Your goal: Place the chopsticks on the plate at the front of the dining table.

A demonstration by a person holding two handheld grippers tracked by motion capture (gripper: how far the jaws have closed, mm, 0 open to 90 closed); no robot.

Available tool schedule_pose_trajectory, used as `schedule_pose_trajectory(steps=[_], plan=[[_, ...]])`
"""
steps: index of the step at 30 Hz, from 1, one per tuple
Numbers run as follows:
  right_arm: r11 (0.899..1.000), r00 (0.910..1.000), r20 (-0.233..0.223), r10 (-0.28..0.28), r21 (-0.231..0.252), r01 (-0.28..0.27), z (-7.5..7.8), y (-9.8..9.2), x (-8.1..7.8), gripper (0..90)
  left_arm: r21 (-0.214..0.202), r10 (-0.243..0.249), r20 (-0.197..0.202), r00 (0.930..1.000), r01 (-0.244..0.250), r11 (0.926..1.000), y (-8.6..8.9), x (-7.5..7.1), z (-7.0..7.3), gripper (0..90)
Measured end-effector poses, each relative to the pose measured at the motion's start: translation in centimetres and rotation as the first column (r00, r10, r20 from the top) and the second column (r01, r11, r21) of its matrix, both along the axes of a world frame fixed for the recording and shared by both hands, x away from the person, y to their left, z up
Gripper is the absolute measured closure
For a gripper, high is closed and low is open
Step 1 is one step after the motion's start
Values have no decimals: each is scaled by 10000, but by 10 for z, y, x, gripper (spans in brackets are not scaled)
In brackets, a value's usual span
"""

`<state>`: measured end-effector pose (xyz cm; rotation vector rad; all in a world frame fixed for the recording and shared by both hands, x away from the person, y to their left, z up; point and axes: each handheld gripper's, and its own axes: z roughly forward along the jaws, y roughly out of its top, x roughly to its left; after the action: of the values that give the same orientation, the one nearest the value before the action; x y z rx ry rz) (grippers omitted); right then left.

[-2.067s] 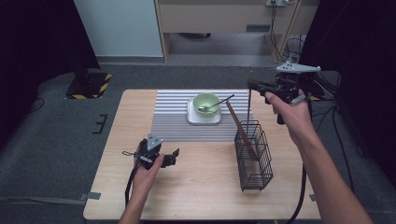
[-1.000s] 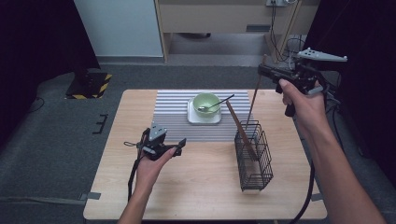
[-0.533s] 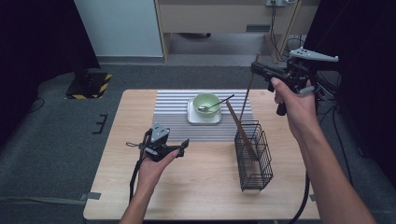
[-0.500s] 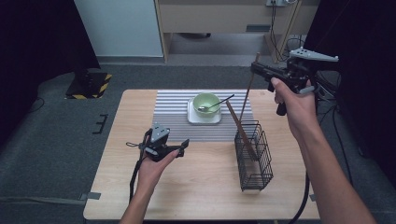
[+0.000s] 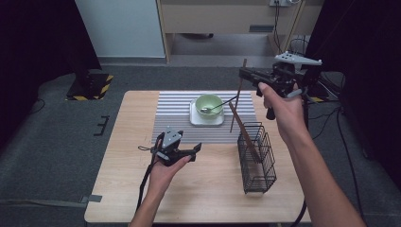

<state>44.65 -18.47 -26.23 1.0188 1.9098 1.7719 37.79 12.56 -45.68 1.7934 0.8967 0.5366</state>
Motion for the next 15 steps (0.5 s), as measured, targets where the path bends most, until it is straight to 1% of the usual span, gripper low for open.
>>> schedule_pose_trajectory(steps=[1, 2, 7, 8, 9, 12, 14, 15], plan=[[10000, 9999, -59, 88, -10, -89, -4, 5, -1, 840, -34, -35, 0, 10000, 35, 10000, -3, 0, -1, 144], [10000, 9999, -59, 88, -10, -89, -4, 5, -1, 840, -66, -83, 12, 10000, 83, 9999, -5, 0, -1, 144], [9998, 9994, -314, 146, -123, -150, -19, 14, 1, 840, -72, -441, 21, 9990, 441, 9990, -21, -1, -5, 183], [9997, 9991, -406, 146, -192, -154, -25, 17, 1, 840, -125, -533, 13, 9986, 533, 9985, -26, -1, -6, 212], [9997, 9991, -406, 146, -192, -154, -25, 17, 1, 840, -125, -533, 13, 9986, 533, 9985, -26, -1, -6, 236], [9995, 9986, -504, 170, -244, -183, -31, 22, 2, 840, -395, -615, -34, 9981, 613, 9973, -31, 0, -9, 256], [9995, 9981, -579, 221, -234, -235, -36, 26, 3, 840, -540, -638, -62, 9979, 633, 9965, -34, 1, -11, 304], [9995, 9979, -603, 227, -217, -240, -38, 27, 3, 840, -540, -638, -62, 9979, 633, 9965, -34, 1, -11, 316]])
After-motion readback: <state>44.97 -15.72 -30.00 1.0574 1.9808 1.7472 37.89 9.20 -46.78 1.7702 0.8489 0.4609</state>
